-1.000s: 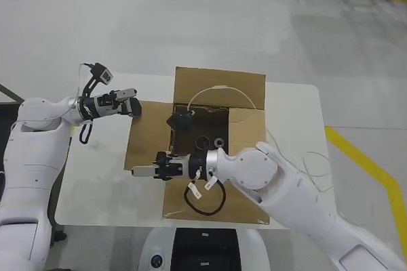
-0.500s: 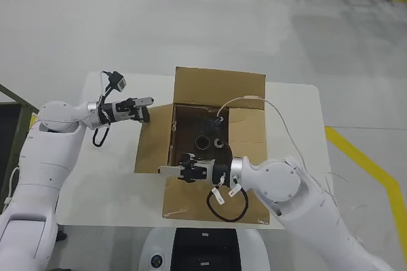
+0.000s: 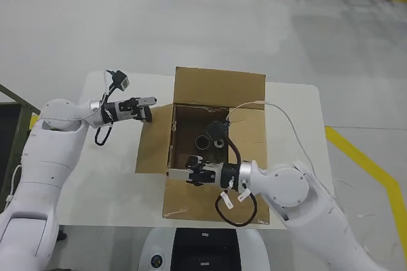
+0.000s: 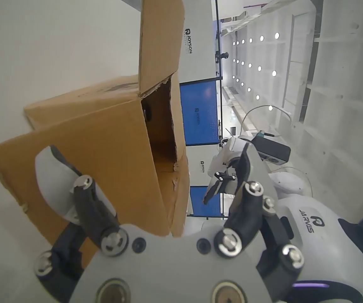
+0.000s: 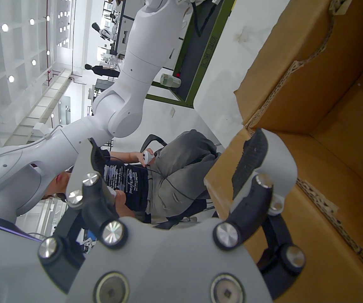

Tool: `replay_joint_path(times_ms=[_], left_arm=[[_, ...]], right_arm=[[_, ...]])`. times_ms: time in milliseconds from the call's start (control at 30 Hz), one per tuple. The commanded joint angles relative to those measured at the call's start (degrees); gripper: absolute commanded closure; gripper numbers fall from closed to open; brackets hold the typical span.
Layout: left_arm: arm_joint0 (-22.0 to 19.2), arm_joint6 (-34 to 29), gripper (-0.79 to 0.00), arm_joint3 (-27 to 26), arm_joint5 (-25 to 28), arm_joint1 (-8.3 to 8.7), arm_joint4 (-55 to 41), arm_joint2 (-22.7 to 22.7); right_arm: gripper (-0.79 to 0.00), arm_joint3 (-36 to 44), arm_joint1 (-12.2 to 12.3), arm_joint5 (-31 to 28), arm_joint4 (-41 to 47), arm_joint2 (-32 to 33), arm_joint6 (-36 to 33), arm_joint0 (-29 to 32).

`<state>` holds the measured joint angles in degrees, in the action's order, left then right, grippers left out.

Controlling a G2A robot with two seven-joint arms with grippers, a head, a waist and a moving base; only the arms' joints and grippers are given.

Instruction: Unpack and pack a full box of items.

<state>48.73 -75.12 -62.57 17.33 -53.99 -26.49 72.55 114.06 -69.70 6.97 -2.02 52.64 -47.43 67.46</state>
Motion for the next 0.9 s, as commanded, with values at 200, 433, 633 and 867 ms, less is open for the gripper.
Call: replay_joint_path(times_ms=[200,433,633,867], left_arm=[[1.06,-0.65,-0.785,-4.73,-1.09,1.15,-1.70,4.42],[2.11,-0.85,-0.785,-9.99,-2.33,2.05,-2.88,7.99],[1.78,-1.01,-0.785,-12.93,-3.23,2.43,-2.77,9.07],[-1.56,-0.73,-0.785,-16.93,-3.94,2.38,-2.84,8.22]], right_arm=[[-0.785,0.33,0.46,-0.46,0.40,1.70,-0.44,1.07],[-0.785,2.67,1.39,-0.07,-0.04,5.35,-0.71,4.01],[-0.785,5.25,2.36,0.29,-0.17,9.37,-1.14,7.65],[-0.785,8.36,3.48,-0.59,1.12,14.44,-1.91,12.78]])
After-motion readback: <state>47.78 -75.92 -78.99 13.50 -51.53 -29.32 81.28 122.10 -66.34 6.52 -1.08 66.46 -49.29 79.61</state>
